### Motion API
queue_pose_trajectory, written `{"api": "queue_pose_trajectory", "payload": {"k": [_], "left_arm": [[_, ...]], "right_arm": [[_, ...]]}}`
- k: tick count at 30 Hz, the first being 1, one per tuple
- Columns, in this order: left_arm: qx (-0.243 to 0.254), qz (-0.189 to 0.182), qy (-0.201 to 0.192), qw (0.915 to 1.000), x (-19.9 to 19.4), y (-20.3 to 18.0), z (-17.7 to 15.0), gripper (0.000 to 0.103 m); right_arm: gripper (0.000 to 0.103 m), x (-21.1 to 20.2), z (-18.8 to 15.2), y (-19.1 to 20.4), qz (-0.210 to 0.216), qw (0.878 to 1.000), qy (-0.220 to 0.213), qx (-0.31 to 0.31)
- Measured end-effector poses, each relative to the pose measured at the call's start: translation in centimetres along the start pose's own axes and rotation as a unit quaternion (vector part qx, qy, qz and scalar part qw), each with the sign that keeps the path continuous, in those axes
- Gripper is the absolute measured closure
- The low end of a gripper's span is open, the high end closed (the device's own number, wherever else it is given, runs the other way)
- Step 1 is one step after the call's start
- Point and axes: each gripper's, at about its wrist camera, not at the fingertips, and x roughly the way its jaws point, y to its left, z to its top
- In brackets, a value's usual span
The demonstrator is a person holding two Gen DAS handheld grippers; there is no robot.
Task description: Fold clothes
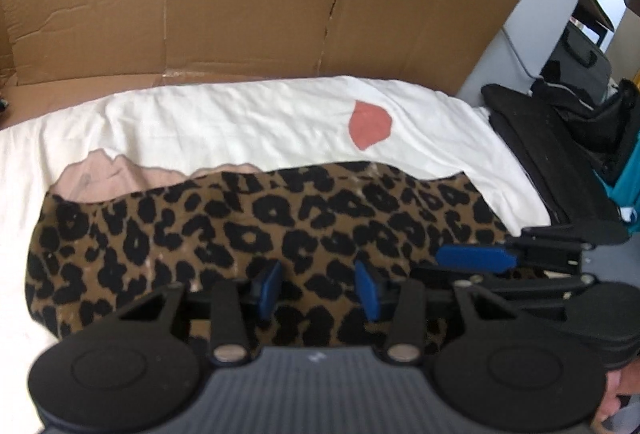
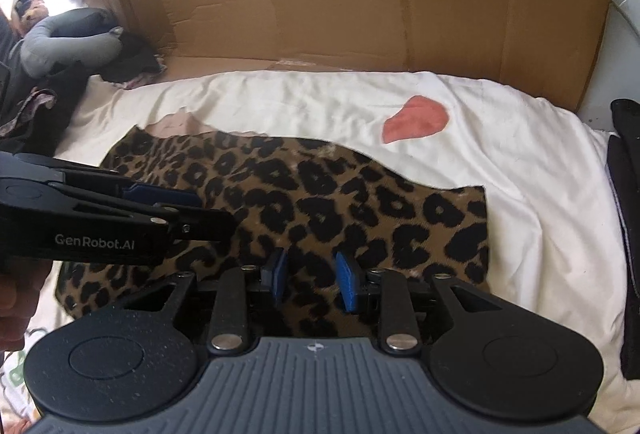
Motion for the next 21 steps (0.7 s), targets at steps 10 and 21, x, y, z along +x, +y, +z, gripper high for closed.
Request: {"api": "queue_pose_trajectory", "payload": {"k": [10, 21], "left_arm": [[-0.004, -0.004, 0.008, 1.0, 0.8, 0.5, 0.4, 0.058], [0.013, 0.01, 0.029, 0.9995, 1.4, 0.1, 0.6, 0.058]], "right_arm": [[0.069, -2.8, -1.5, 1.6, 0.016, 1.0, -0.013, -0.017], [0.068, -2.7, -3.8, 2.2, -0.012, 0.998, 0.005, -0.063]]}}
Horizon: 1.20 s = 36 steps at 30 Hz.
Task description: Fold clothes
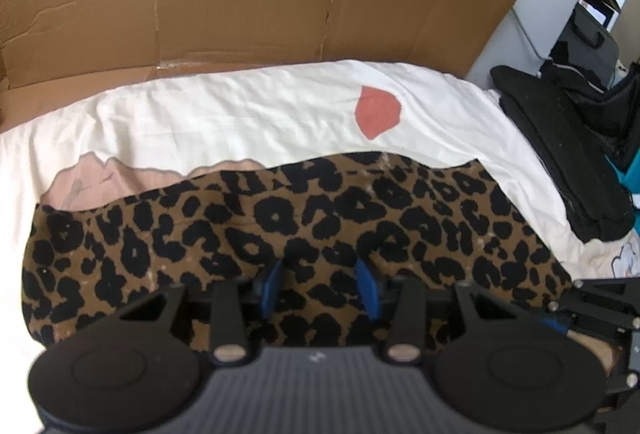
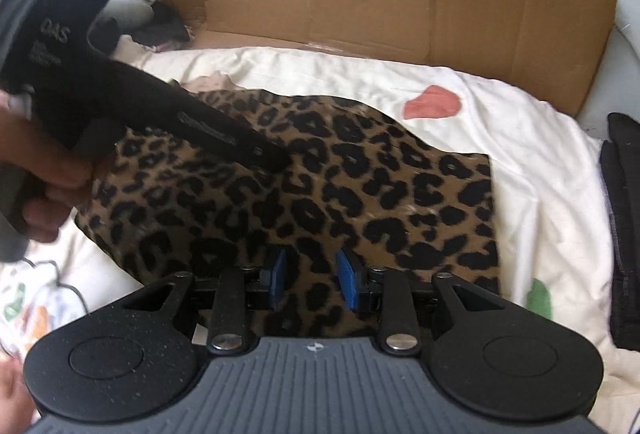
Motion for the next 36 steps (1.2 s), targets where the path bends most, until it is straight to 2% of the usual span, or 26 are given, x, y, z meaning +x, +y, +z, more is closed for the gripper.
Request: {"api": "queue_pose_trajectory", "payload": {"k": [8, 14, 18, 23, 30, 36], "left_arm": [[0.012, 0.002, 0.004, 0.9999, 0.0, -0.1, 0.1, 0.058], [0.008, 0.007, 0.002, 0.9999, -0.2, -0.2, 0.3, 0.059], [0.009, 0.021, -0.015, 0.9996, -1.4, -0.8, 0.5, 0.064], [0.019, 0.005, -0.032, 0.9993, -3.6, -1.9, -0.2, 0.064], [0.024, -0.02, -0.029, 0.9991, -6.0, -3.9, -2.7, 0.064], [0.034, -0.047, -0.011, 0.9982, -6.3, -5.6, -5.0, 0.064]], "right_arm": [[0.067, -1.0, -1.5, -2.4, -0.044, 0.999, 0.0, -0.003], [0.068, -2.3, -2.1, -4.7, -0.079, 0.996, 0.001, 0.041], [0.067, -4.0, -1.8, -4.4, -0.069, 0.995, -0.02, 0.065], [0.068, -4.9, -1.7, -2.7, -0.046, 0.997, -0.033, 0.056], [0.067, -4.9, -2.9, -1.6, -0.037, 0.997, -0.016, 0.059], [0.068, -3.9, -3.8, -1.4, -0.044, 0.998, 0.004, 0.049]]}}
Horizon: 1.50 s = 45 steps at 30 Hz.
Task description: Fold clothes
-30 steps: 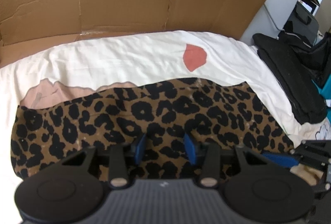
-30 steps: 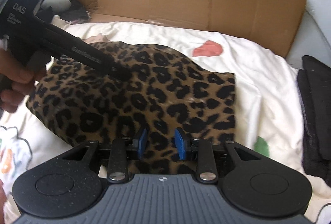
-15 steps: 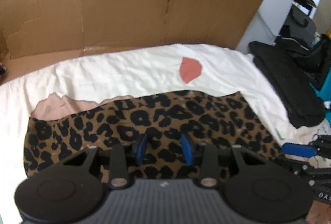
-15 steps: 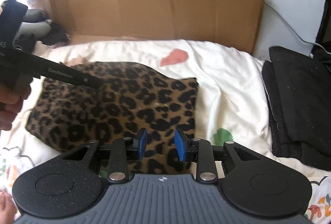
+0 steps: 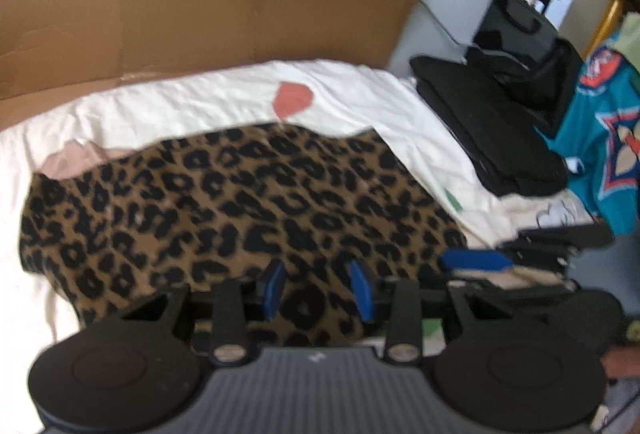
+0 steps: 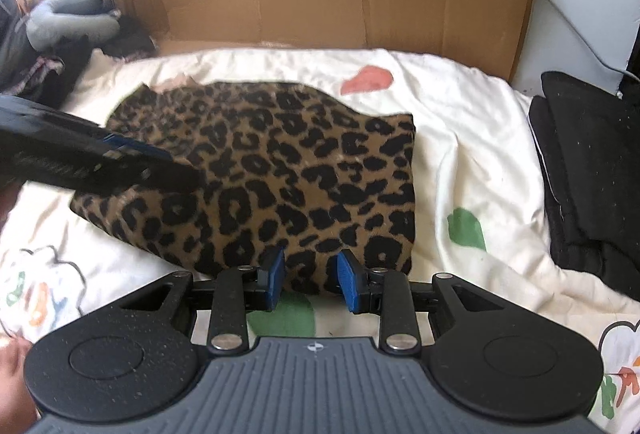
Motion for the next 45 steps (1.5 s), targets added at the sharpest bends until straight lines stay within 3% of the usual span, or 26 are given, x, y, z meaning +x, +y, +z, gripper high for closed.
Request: {"api": "queue_pose_trajectory", "payload": {"k": [15, 34, 45], "left_arm": [[0.041, -0.014, 0.025, 0.9987, 2.3, -2.2, -2.4, 0.065], [0.093, 0.065, 0.029, 0.9931, 1.0, -0.2, -5.2, 0.075], [0.06, 0.115, 0.044, 0.9906, -0.9, 3.3, -6.2, 0.075]], "right_arm": [[0.068, 2.2, -0.4, -1.6, -0.008, 1.0, 0.026, 0.014], [0.068, 2.5, -0.5, -1.8, -0.008, 0.999, 0.027, 0.023], [0.068, 2.6, -0.4, -1.7, -0.011, 0.999, 0.026, 0.021]]}}
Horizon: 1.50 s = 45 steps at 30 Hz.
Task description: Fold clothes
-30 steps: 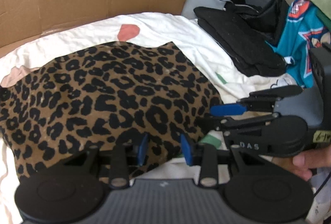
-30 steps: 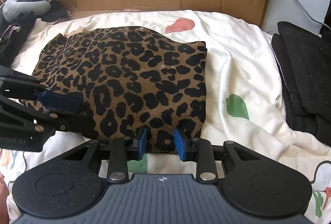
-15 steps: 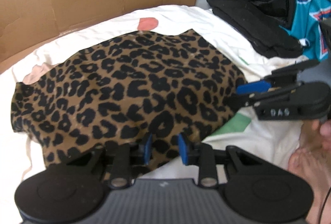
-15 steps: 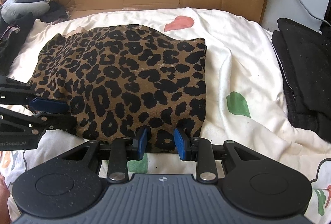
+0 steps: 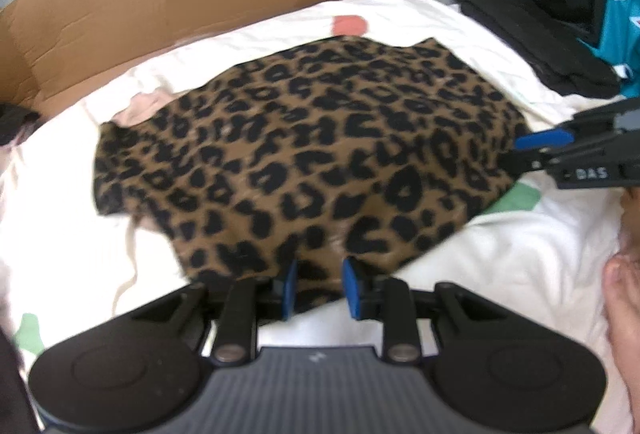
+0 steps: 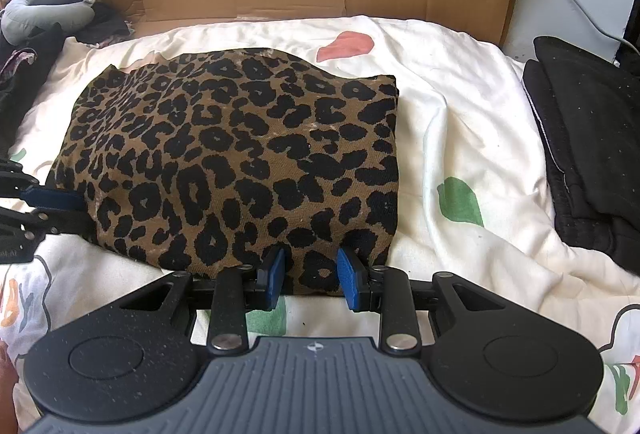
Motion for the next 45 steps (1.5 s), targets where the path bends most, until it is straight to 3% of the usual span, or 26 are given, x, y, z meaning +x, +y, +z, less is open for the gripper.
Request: {"api": "queue_pose_trajectory", "payload": {"k": [18, 21, 25, 28, 33, 38, 45], "left_arm": [[-0.007, 0.06, 0.035, 0.9975, -0.6, 3.5, -1.2, 0.071], [-0.042, 0.053, 0.039, 0.9969, -1.1, 4.8, -1.4, 0.066], [-0.078, 0.041, 0.028, 0.9957, -2.5, 5.7, -1.5, 0.068], [-0.116, 0.025, 0.018, 0.9927, -3.2, 6.5, -1.9, 0.068], [-0.149, 0.014, 0.021, 0.9886, -2.9, 7.1, -2.3, 0.068], [-0.165, 0.001, 0.021, 0.986, -2.5, 7.1, -2.2, 0.068], [-0.174, -0.009, 0.024, 0.9845, -1.7, 7.1, -2.4, 0.068]], "right_arm": [[0.068, -1.1, 0.0, -0.7, -0.009, 1.0, -0.002, 0.0], [0.067, -1.1, -0.3, -2.0, -0.017, 0.999, 0.009, 0.028], [0.068, -2.0, -0.3, -2.7, -0.017, 0.998, -0.003, 0.053], [0.067, -3.0, -0.2, -3.2, 0.008, 0.996, -0.011, 0.088], [0.067, -3.1, -0.7, -4.4, 0.064, 0.984, -0.01, 0.163], [0.067, -2.0, -1.3, -5.2, 0.077, 0.973, 0.01, 0.217], [0.067, 0.0, -3.2, -7.8, 0.122, 0.928, 0.027, 0.35]]}}
